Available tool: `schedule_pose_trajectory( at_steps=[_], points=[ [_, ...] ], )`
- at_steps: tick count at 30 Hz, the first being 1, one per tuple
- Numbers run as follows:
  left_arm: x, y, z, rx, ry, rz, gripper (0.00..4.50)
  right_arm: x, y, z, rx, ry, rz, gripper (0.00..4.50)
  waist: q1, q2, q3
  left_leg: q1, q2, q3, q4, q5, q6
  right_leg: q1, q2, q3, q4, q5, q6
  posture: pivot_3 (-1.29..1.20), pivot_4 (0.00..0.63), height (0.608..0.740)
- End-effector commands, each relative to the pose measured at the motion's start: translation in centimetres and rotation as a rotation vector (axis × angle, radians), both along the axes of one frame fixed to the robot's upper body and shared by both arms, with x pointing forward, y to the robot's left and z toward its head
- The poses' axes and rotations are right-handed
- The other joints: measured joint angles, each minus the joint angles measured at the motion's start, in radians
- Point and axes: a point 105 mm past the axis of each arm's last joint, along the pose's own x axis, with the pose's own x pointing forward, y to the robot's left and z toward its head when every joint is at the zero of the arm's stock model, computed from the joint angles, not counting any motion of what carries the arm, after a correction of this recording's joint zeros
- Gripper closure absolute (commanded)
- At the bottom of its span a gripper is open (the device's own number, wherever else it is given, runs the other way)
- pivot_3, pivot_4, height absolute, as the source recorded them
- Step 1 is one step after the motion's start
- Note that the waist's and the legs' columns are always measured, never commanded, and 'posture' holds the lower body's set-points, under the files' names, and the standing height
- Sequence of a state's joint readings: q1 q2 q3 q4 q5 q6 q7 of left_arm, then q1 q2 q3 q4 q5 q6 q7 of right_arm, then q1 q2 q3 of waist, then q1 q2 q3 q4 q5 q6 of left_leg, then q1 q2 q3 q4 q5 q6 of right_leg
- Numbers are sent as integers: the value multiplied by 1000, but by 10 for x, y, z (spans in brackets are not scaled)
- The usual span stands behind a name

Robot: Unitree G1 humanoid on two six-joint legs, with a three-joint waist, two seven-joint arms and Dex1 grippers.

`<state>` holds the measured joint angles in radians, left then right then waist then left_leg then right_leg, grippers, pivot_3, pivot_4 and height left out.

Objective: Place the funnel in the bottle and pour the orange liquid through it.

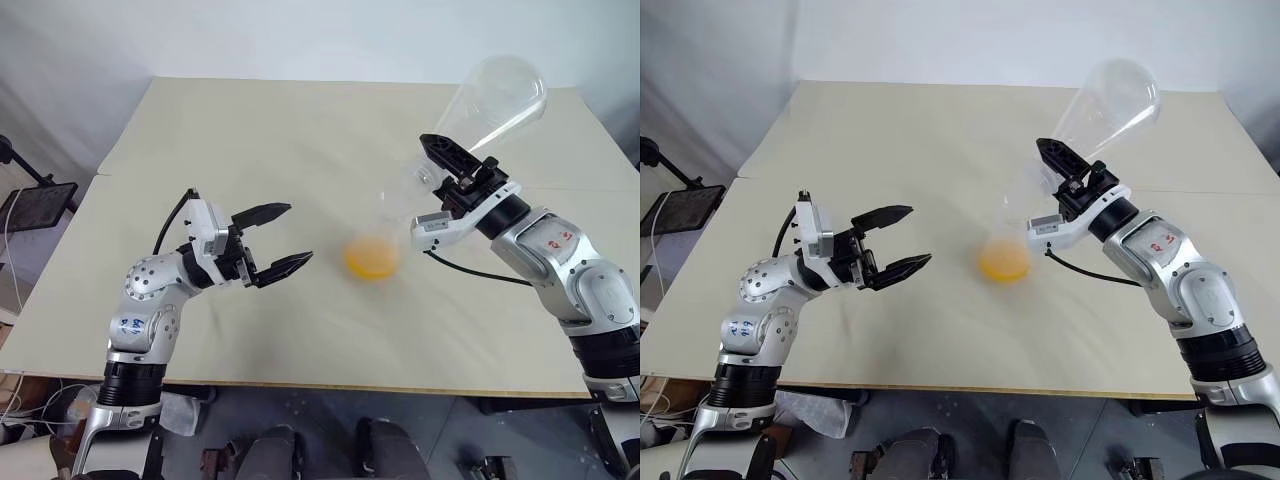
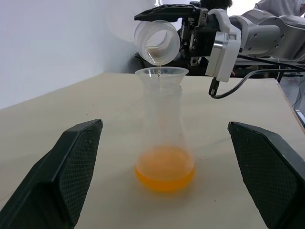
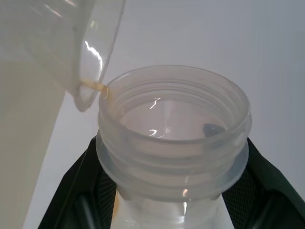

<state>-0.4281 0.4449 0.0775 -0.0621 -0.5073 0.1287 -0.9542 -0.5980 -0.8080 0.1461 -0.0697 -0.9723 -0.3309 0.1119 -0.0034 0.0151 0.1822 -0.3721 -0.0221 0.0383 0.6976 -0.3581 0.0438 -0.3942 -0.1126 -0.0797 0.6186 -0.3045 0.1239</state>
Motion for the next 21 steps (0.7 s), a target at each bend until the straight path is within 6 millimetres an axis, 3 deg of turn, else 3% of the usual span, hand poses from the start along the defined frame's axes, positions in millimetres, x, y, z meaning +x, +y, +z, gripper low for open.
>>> schedule_pose_trajectory(
  at_steps=[1, 10, 12, 14, 17, 21],
  points=[
    [-2, -2, 10, -10, -45, -5, 0, -6, 1, 15, 17, -52, 21, 2037, 0, 0, 0, 0, 0, 0, 0, 0, 0, 0, 0, 0, 0, 0, 0, 0, 150, 740],
    [-1, 0, 10, -8, -43, -3, 0, -13, 0, 22, 238, 98, 86, 2037, 1, 0, 0, 0, 0, 0, 0, 0, 0, 0, 0, 0, 0, 0, 0, 0, 150, 740],
    [-1, 1, 10, -6, -42, -3, 0, -14, -6, 30, 369, 133, 96, 2037, 1, 0, 0, 0, 0, 0, 0, 0, 0, 0, 0, 0, 0, 0, 0, 0, 150, 740],
    [0, 1, 10, 2, -41, -7, 0, -10, -28, 42, 657, 186, 74, 2037, 1, 0, 0, 0, 1, 0, 0, 0, 0, 1, 0, 0, 0, 0, 0, 0, 150, 740],
    [0, 2, 10, 6, -40, -9, 0, -8, -51, 46, 865, 227, 39, 2037, 4, 0, 0, 0, 1, -1, 1, 0, 0, 1, 0, -1, 1, 0, 0, 0, 150, 740],
    [1, 3, 11, 17, -38, -17, 0, -4, -97, 32, 1273, 402, 29, 2037, 6, 0, 0, 0, 0, -2, 1, 0, 0, 1, -1, 0, 1, 0, 0, 0, 150, 740]
  ],
)
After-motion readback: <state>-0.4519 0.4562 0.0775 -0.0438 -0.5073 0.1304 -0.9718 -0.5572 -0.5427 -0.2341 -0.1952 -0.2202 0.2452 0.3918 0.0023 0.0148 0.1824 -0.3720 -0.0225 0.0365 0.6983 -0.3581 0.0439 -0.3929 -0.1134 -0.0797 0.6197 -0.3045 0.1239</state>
